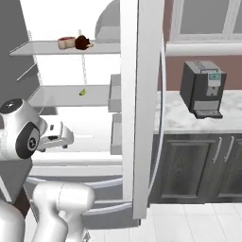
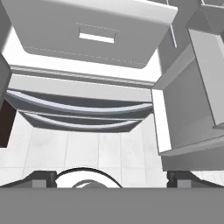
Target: Gather the lemon wedge and lemon from the fridge and place them on a tray on the dining counter. Then gather the steaks from the fridge and place them on the other tray.
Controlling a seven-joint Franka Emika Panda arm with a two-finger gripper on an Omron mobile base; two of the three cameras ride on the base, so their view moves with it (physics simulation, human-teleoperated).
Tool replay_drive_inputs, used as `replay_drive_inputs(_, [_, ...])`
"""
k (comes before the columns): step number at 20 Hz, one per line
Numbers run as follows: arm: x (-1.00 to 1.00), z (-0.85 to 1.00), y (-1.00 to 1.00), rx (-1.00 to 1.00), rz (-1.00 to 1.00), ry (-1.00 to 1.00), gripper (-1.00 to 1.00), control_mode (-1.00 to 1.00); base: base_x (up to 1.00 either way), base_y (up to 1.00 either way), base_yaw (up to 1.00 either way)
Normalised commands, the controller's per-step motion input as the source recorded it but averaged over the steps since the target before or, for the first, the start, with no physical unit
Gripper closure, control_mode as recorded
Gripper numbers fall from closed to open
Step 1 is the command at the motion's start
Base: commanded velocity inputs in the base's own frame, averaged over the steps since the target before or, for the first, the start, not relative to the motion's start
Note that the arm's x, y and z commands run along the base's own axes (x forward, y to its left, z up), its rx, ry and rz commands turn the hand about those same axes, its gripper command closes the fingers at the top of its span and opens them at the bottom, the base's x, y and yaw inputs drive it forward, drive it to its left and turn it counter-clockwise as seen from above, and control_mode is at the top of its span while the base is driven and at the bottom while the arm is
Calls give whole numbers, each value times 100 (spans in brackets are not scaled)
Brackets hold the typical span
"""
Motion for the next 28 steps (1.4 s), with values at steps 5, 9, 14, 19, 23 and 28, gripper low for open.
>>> replay_drive_inputs(5, [0, 0, 0, 0, 0, 0, -100, 100, 65, -8, 12])
replay_drive_inputs(9, [0, 0, 0, 0, 0, 0, -100, 100, 66, -12, 15])
replay_drive_inputs(14, [0, 0, 0, 0, 0, 0, -100, 100, 57, -22, 14])
replay_drive_inputs(19, [0, 0, 0, 0, 0, 0, -100, 100, 57, -24, 13])
replay_drive_inputs(23, [0, 0, 0, 0, 0, 0, -100, 100, 69, -18, 12])
replay_drive_inputs(28, [71, 0, -16, 6, 5, 0, -100, -100, 16, -4, 2])
